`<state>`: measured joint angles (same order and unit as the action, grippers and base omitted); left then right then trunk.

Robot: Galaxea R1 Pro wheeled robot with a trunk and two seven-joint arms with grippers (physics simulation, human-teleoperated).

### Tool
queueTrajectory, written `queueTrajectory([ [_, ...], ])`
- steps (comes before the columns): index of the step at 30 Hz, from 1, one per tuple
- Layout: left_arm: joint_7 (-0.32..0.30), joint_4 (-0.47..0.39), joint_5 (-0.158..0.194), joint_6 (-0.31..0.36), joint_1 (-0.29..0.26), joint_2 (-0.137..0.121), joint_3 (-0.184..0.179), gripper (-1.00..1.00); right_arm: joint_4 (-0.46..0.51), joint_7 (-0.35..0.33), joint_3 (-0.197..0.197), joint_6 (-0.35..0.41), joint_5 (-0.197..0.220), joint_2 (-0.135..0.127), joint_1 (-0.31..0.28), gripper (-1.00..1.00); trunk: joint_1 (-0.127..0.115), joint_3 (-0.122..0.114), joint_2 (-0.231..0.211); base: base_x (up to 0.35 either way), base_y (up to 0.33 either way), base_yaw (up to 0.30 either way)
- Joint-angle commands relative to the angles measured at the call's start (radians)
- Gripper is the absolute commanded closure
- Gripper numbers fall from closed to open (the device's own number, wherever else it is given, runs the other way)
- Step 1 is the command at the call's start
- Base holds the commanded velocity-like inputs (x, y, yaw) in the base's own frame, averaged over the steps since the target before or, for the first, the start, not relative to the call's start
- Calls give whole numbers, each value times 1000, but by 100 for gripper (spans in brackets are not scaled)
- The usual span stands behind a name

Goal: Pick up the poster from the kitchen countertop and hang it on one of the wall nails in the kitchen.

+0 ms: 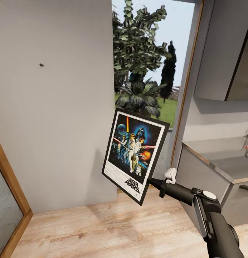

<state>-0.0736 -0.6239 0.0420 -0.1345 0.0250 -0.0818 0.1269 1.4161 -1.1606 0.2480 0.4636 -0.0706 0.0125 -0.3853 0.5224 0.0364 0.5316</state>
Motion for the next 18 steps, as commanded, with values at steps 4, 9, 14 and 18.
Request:
queueTrajectory([
  [4, -8, -1, 4, 0, 0, 0, 3, -100, 1, -8, 3, 8, -6, 1, -1, 100, -15, -11, -27, 0, 0, 0],
  [9, -8, -1, 4, 0, 0, 0, 3, -100, 1, -9, 2, 8, -6, 1, -1, 100, -34, -27, -62, 0, 0, 0],
  [14, -8, -1, 4, 0, 0, 0, 4, -100, 2, -8, 2, 8, -6, 1, -1, 100, -53, -42, -97, 0, 0, 0],
  [18, -7, -1, 4, 0, 1, 0, 3, -100, 3, -8, 2, 8, -6, 1, -1, 100, -69, -55, -125, 0, 0, 1],
])
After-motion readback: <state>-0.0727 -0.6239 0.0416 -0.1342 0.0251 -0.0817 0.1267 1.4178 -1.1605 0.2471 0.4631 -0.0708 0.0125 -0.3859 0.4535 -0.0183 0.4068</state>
